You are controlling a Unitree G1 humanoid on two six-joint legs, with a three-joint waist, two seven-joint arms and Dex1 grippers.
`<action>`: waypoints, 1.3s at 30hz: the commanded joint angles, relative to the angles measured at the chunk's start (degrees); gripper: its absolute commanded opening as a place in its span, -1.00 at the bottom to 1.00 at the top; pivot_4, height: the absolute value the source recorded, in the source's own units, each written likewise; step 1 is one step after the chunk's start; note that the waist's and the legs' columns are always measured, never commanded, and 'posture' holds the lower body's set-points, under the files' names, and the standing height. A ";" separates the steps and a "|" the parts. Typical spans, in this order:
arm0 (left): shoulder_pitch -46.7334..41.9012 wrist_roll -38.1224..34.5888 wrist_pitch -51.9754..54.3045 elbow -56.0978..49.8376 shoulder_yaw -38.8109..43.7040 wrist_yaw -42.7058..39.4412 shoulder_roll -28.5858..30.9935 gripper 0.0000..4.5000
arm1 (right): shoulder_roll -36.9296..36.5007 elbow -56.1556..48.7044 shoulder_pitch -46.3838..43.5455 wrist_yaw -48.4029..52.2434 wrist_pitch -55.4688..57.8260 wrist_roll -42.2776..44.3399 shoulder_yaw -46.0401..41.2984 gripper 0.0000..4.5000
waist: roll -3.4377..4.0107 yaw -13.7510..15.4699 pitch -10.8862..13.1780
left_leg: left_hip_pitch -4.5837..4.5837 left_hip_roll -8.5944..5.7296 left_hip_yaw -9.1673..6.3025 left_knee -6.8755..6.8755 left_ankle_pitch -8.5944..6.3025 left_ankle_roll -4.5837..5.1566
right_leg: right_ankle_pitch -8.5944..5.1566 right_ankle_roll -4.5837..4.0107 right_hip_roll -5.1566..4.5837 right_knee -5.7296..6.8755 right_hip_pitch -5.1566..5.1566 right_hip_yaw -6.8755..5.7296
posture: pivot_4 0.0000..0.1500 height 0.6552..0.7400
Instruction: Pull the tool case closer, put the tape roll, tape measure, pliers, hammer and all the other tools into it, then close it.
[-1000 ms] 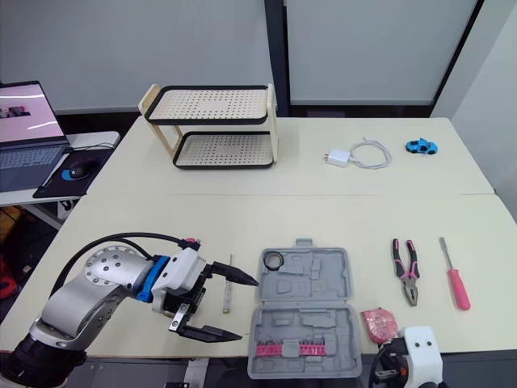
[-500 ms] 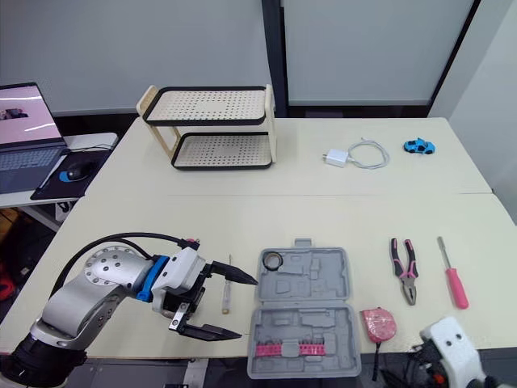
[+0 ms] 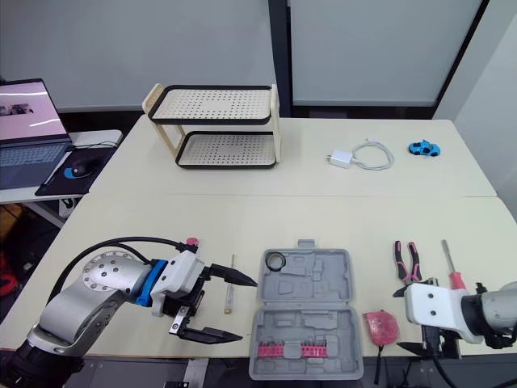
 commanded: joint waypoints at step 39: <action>1.30 -0.67 -0.12 -5.90 -1.50 1.87 -0.57 1.00 | 10.65 23.53 -21.25 3.52 -15.83 -15.48 23.29 0.44 | 0.09 -0.06 0.07 | 0.04 0.00 -0.02 0.00 0.00 -0.01 | 0.00 -0.01 0.01 0.01 0.02 0.00 | 1.00 1.00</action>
